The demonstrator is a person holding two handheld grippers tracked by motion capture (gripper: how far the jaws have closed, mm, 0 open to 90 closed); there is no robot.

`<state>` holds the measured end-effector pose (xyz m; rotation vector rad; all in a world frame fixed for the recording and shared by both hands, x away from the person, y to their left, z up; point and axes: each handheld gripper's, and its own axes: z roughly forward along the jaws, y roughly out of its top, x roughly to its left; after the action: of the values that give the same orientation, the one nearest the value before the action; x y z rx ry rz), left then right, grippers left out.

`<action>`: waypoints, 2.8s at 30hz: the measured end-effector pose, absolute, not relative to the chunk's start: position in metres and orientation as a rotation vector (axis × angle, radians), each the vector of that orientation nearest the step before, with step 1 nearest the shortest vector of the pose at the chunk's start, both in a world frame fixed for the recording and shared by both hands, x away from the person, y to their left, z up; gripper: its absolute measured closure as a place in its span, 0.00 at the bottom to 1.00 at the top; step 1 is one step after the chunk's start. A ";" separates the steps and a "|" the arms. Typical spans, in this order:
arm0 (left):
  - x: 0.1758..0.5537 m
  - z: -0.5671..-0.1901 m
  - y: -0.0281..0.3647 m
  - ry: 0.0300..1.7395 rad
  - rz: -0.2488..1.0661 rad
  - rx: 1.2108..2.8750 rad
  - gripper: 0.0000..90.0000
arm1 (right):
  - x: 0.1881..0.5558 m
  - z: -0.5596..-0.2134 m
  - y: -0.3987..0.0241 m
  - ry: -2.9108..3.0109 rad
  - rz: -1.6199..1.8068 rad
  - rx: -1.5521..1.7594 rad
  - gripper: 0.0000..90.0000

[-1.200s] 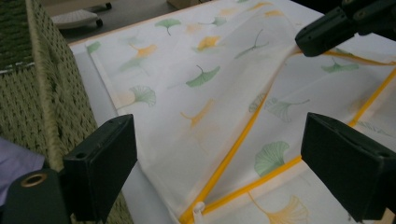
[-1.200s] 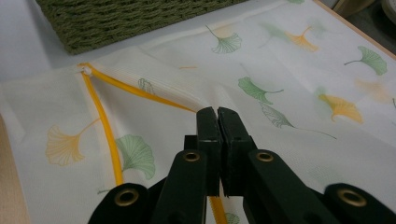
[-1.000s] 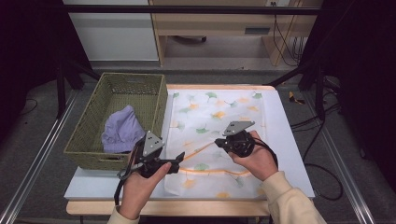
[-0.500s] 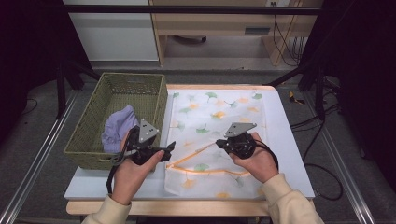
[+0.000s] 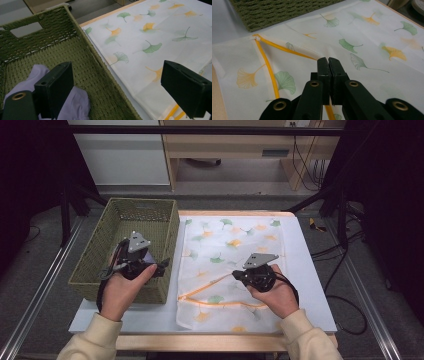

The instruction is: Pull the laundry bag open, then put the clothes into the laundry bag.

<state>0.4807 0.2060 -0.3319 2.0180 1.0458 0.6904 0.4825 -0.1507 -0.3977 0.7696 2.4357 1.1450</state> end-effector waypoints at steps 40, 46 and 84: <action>0.515 -0.333 0.249 1.166 0.711 2.148 0.12 | 0.491 -0.396 -0.149 2.458 1.171 0.775 0.99; 0.522 -0.336 0.253 1.181 0.715 2.171 0.12 | 0.491 -0.396 -0.148 2.456 1.175 0.776 0.99; 0.591 -0.389 0.297 1.433 0.579 2.271 0.09 | 0.492 -0.404 -0.149 2.461 1.213 0.791 0.99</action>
<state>0.5915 0.2973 -0.3887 2.2715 1.4326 0.5789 0.4921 -0.1489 -0.4043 0.7906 2.4614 1.2125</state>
